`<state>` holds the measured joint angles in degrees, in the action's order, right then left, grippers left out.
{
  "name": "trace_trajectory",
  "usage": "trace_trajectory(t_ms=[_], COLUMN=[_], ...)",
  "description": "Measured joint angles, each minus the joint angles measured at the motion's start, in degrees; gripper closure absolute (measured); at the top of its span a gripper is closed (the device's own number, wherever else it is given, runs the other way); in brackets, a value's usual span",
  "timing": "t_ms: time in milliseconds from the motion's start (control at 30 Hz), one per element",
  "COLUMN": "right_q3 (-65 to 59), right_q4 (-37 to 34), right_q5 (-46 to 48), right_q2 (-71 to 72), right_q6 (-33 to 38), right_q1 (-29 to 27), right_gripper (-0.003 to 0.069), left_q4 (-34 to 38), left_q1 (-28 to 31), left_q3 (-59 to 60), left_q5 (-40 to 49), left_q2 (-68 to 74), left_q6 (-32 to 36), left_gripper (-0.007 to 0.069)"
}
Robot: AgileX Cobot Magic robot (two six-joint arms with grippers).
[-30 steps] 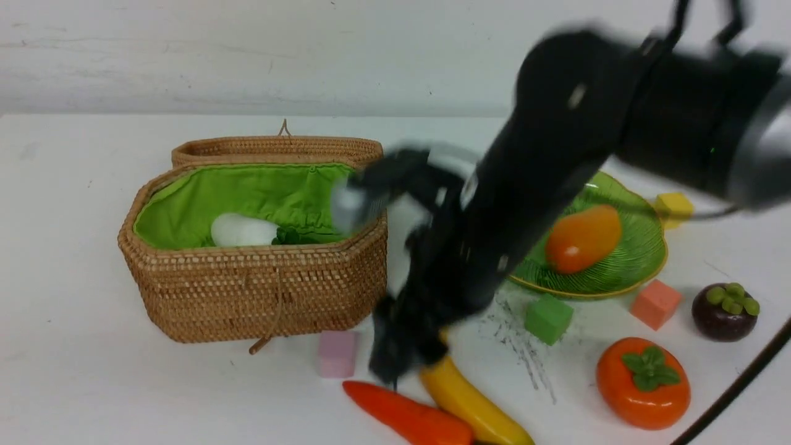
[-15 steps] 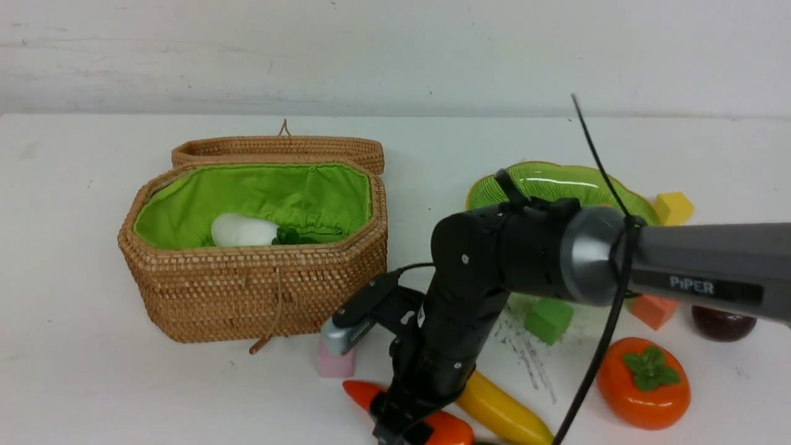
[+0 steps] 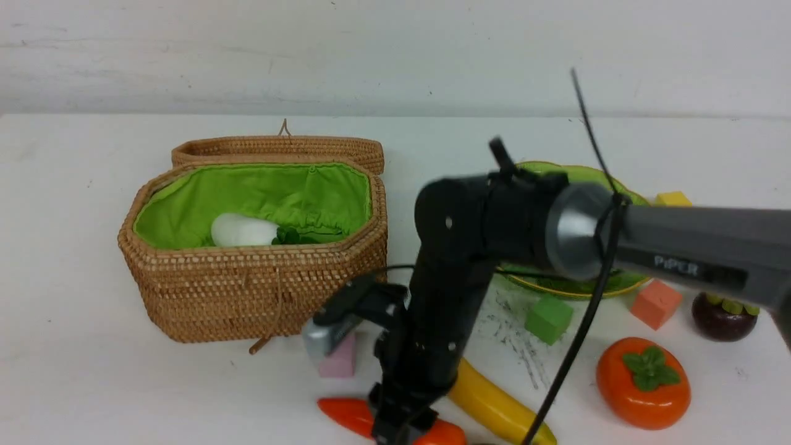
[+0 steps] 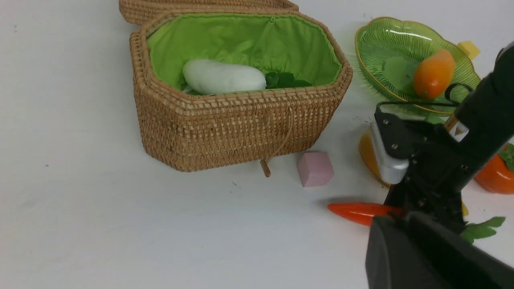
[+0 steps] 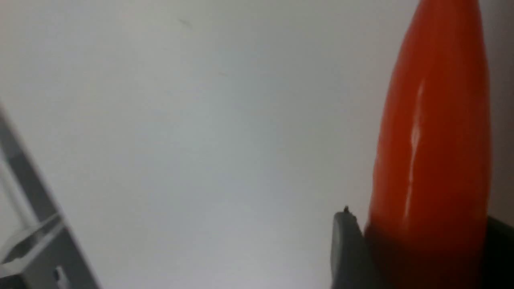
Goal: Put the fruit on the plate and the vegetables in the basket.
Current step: Use the right arm to grab a carrot and put it into the left basket
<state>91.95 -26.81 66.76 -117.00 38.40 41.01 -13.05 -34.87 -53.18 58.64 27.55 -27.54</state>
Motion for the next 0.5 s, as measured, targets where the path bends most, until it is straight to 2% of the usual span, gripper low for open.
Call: trace_trajectory(t_ms=[100,200,300,467,500], right_q3=[5.70,12.55,19.61,21.69,21.68], right_q4=[-5.85,-8.00,-7.68,-10.34,-10.58], right_q5=[2.18,2.37,-6.98,-29.50,-31.33], right_q2=[2.04,3.32,3.66,1.74,1.56], right_q6=[4.74,7.50,8.54,8.92,8.90], right_q1=[0.05,0.06,-0.12,-0.75,-0.75], right_gripper=[0.0320,0.0320,0.0320,0.0320,0.0320], left_q4=[0.00,0.00,0.00,0.00,0.00], left_q1=[0.00,0.00,0.00,0.00,0.00], left_q3=[0.00,0.00,0.00,0.05,0.05], left_q5=[0.00,0.00,0.00,0.00,0.00], left_q2=[0.00,0.00,0.00,0.00,0.00], left_q6=[0.00,0.00,0.00,0.00,0.00], left_gripper=[0.0574,0.0571,0.0566,0.0564,0.0564])
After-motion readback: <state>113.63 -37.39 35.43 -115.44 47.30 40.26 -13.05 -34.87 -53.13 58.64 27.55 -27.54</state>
